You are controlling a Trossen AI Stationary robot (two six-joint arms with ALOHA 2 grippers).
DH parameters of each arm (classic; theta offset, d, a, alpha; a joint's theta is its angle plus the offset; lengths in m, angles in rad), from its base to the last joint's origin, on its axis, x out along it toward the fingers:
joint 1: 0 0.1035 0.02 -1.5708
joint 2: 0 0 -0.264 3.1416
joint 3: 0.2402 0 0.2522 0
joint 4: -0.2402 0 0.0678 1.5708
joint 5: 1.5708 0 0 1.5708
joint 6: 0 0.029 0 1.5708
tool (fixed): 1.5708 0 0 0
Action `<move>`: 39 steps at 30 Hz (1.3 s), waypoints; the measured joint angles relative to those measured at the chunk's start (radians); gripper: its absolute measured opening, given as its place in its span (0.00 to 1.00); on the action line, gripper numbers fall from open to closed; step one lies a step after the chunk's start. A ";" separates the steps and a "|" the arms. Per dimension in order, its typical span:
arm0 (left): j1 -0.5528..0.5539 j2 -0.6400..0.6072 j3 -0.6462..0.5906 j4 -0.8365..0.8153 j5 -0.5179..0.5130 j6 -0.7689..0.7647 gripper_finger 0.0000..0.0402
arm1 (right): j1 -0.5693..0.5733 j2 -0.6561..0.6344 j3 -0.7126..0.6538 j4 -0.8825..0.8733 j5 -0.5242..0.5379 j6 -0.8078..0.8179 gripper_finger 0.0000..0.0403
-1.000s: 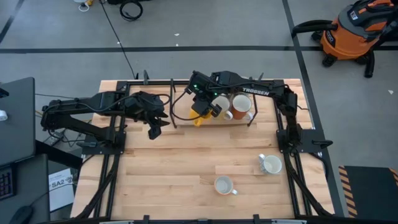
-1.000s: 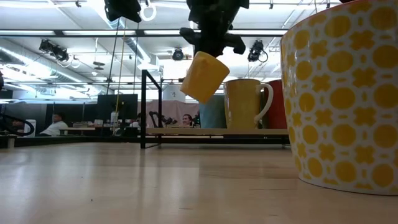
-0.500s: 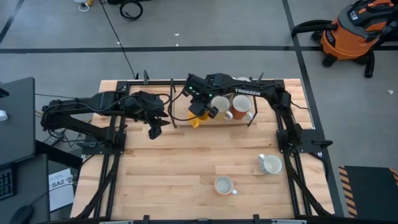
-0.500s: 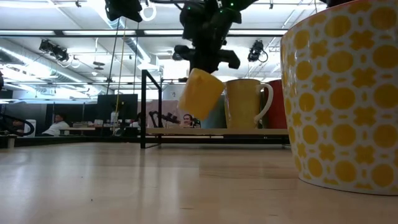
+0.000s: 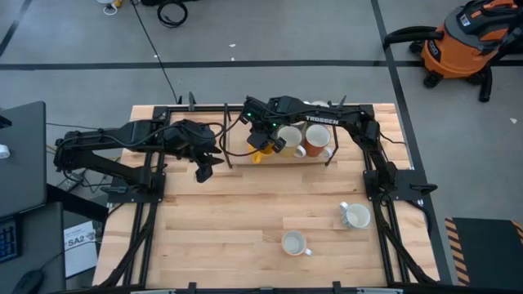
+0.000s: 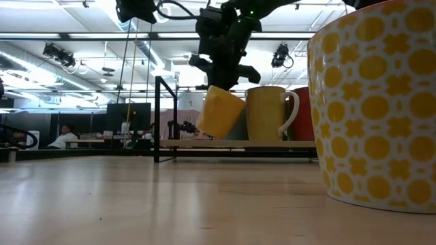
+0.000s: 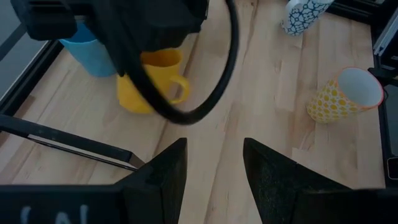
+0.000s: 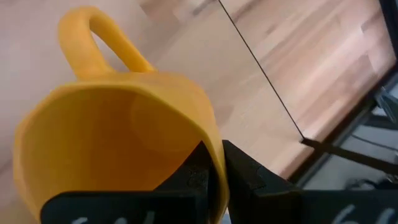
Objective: Place coffee mugs
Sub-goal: Put the topmost yellow cup on the shelf aligned with the blue cup
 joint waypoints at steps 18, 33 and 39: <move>0.000 0.000 0.000 0.003 0.000 0.000 0.41 | 0.000 0.009 0.000 0.053 0.047 0.000 0.12; 0.000 0.000 0.000 0.003 0.000 0.000 0.41 | 0.000 0.009 0.000 0.061 0.045 0.001 0.23; 0.000 0.000 0.000 0.003 0.000 0.000 0.41 | 0.000 0.009 0.000 0.097 0.046 0.001 0.27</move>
